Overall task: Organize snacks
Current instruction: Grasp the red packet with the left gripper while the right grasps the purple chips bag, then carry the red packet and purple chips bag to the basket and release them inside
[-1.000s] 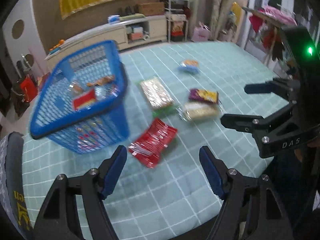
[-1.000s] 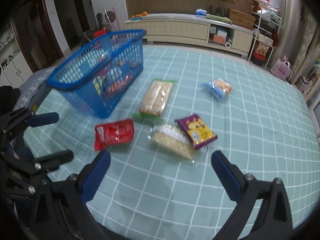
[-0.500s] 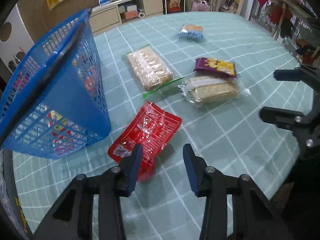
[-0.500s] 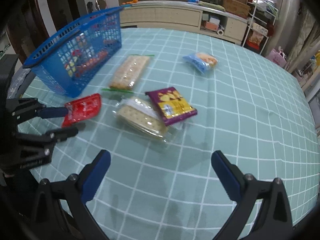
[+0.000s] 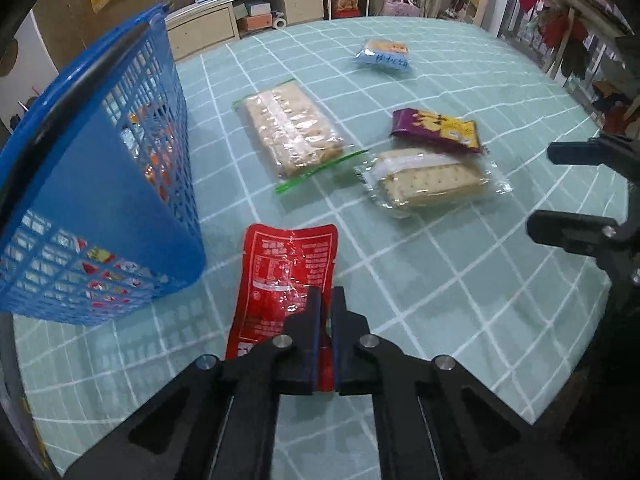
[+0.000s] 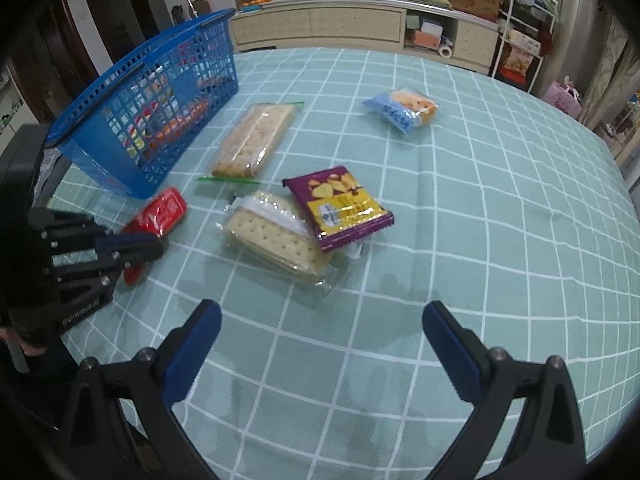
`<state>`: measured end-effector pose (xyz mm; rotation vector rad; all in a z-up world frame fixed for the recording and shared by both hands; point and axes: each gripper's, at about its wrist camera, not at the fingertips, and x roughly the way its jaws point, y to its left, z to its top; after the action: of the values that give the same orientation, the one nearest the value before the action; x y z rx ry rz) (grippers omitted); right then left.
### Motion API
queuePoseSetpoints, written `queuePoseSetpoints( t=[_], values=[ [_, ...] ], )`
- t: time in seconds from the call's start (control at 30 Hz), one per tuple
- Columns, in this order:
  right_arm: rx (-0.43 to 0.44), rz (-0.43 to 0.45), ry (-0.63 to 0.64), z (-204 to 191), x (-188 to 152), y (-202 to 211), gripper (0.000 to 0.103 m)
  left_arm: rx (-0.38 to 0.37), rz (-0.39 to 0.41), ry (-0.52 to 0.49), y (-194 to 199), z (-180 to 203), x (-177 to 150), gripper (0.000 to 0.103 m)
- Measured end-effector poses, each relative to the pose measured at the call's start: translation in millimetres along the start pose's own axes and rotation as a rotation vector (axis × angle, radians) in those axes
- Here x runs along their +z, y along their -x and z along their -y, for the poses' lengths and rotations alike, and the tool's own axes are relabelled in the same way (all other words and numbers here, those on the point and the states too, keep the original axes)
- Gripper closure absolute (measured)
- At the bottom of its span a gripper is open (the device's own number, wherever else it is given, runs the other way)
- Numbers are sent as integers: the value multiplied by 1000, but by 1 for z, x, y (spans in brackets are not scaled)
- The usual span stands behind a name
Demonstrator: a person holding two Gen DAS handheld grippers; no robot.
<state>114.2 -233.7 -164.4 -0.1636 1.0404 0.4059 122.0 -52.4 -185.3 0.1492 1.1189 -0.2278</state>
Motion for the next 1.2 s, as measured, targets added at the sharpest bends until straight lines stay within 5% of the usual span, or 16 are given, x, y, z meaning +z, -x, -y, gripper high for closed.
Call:
queuePoseSetpoints(
  t=[0.37, 0.77, 1.03, 1.1, 1.2],
  values=[
    [44, -23, 56, 14, 32, -2, 1, -48, 50, 93, 14, 18, 5, 102],
    [94, -108, 130, 26, 73, -49, 2, -41, 63, 133, 8, 21, 32, 102],
    [180, -167, 176, 23, 81, -77, 28, -33, 55, 142, -2, 16, 37, 102],
    [200, -163, 183, 21, 82, -76, 48, -34, 62, 141, -2, 16, 37, 102],
    [173, -147, 207, 15, 79, -69, 48, -40, 75, 143, 4, 17, 37, 102]
  ],
)
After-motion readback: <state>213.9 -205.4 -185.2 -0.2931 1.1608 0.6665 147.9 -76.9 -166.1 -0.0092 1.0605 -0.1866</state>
